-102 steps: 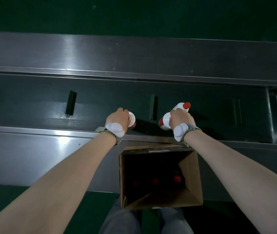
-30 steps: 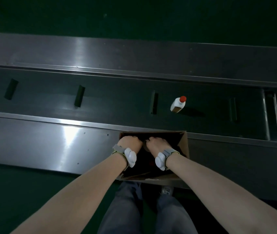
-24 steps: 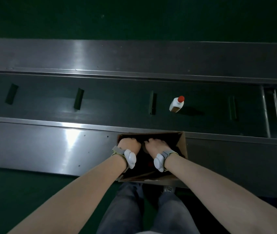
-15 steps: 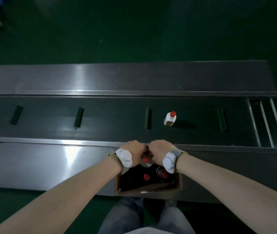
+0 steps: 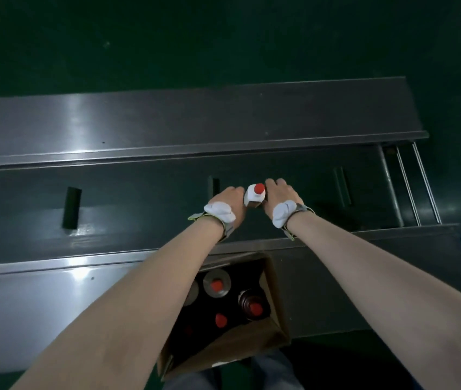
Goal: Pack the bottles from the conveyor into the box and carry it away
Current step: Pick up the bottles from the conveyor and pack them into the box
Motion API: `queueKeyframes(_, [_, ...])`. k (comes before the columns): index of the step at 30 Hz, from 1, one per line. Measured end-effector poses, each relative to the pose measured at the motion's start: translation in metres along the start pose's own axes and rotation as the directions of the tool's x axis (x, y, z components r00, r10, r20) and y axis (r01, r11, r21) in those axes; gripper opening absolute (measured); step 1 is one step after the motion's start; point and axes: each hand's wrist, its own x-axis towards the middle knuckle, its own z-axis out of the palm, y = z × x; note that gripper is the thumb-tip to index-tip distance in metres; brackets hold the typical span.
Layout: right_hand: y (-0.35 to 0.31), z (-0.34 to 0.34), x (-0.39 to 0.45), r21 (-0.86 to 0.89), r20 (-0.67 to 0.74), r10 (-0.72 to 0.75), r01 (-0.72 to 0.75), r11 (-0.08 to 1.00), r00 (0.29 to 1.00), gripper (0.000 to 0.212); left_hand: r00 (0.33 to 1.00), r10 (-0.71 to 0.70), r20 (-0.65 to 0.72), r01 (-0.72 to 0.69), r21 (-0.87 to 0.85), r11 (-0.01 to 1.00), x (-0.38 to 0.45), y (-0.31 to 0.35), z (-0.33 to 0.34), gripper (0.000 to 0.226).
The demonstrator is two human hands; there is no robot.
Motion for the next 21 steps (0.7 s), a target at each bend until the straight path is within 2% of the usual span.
queueKeyframes(2, [0.000,0.013,0.016,-0.054,0.039,0.000,0.002,0.999,0.999,0.058,0.998,-0.036,0.055,0.037,-0.010,0.999,0.007,-0.011,0.012,0.032])
queueKeyframes(4, [-0.003,0.022,0.030,-0.073,0.058,-0.016,0.021,0.997,0.998,0.061,0.995,-0.073,0.068,0.077,-0.056,0.995,0.006,-0.025,0.021,0.030])
queueKeyframes(8, [-0.013,0.030,0.045,-0.093,0.014,0.007,-0.005,0.996,1.000,0.033,0.988,-0.136,0.077,0.142,-0.082,0.986,-0.004,-0.053,0.027,0.032])
queueKeyframes(12, [-0.011,0.028,0.034,-0.126,-0.019,0.000,-0.002,0.992,1.000,0.025,0.985,-0.162,0.066,0.168,-0.090,0.982,-0.019,-0.063,0.019,0.033])
queueKeyframes(16, [-0.008,0.009,0.001,-0.079,-0.139,-0.040,0.029,0.996,0.990,0.020,0.991,-0.130,0.021,0.132,-0.093,0.987,-0.033,-0.054,0.008,0.034])
queueKeyframes(21, [-0.006,-0.037,-0.057,-0.025,-0.286,-0.198,0.199,0.980,0.937,0.027,0.988,-0.135,-0.081,0.125,-0.123,0.984,-0.059,-0.032,-0.008,0.034])
